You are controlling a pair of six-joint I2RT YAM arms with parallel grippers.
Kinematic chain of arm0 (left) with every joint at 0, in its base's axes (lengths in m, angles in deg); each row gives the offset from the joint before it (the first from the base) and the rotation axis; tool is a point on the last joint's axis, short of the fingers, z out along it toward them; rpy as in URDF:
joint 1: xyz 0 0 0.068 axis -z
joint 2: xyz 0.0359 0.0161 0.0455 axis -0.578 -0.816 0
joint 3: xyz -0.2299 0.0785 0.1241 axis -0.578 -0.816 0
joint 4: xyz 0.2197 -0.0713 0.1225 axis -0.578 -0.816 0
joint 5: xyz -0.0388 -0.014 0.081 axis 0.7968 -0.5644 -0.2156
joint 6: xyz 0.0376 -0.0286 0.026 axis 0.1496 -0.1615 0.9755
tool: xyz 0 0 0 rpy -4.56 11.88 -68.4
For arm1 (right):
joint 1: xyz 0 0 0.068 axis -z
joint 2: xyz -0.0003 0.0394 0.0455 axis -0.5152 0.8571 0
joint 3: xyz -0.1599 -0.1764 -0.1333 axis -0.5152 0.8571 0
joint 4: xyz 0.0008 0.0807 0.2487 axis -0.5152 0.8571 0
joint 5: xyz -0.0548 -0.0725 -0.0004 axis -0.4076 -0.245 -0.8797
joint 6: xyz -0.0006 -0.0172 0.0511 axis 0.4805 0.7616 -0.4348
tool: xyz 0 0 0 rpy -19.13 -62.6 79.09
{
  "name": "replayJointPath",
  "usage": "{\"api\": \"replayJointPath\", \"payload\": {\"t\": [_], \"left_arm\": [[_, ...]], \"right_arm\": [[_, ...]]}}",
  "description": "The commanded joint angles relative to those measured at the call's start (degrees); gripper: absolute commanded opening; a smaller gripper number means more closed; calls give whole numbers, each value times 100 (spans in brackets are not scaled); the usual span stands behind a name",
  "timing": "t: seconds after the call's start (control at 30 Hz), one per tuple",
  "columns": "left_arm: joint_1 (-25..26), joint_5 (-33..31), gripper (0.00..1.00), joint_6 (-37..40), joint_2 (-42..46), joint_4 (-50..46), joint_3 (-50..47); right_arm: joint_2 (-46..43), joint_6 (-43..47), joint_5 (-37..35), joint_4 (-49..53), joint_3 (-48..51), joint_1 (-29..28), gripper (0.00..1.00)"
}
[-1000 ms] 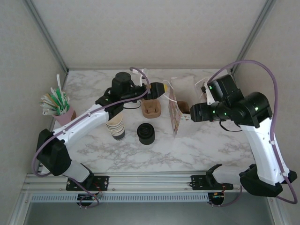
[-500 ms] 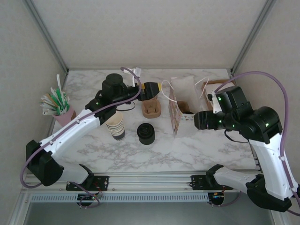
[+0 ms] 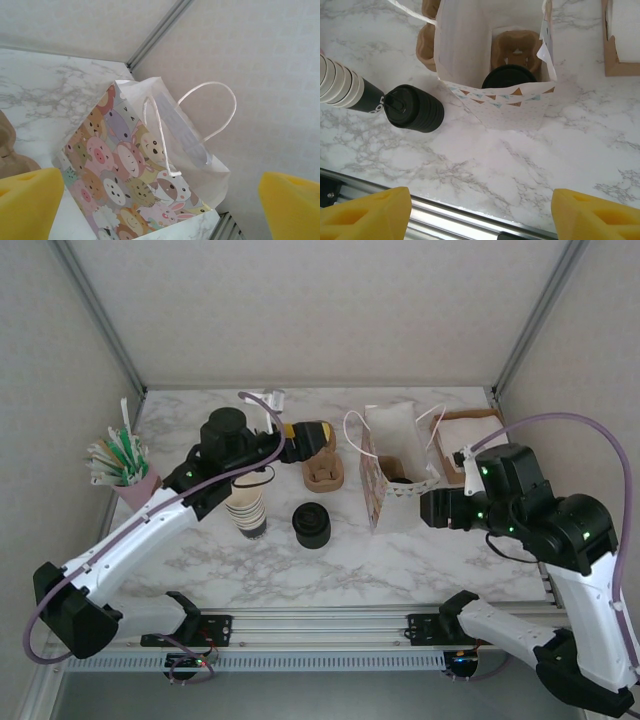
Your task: Pack the takeout coffee
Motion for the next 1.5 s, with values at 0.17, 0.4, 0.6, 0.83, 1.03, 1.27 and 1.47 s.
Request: {"api": "replayJointPath", "payload": {"t": [0.17,0.4,0.6,0.83,1.03,1.27,1.47], "left_arm": [[39,-372,100,7,507,-23,-361],[39,-557,100,-65,768,-90,-621],[39,-725,100,-90,875,-201,-735],[-46,-788,100,-21,841,-459,-651],[-161,-821,100,-3,903,-632,-640],[-428,-816,100,-31,1021,-759,-804],[-660,-709,100,-30,997,-730,-878]], "right_arm": [[-388,-143,3,-394,417,-63,76],[-519,-152,106,-582,620,-56,79],[-611,-152,122,-625,697,-56,83],[-551,-136,7,-555,579,-62,86],[-489,-80,-73,-510,535,-57,87],[-414,-70,-288,-431,469,-62,88],[-167,-13,-240,-490,478,-63,88]]}}
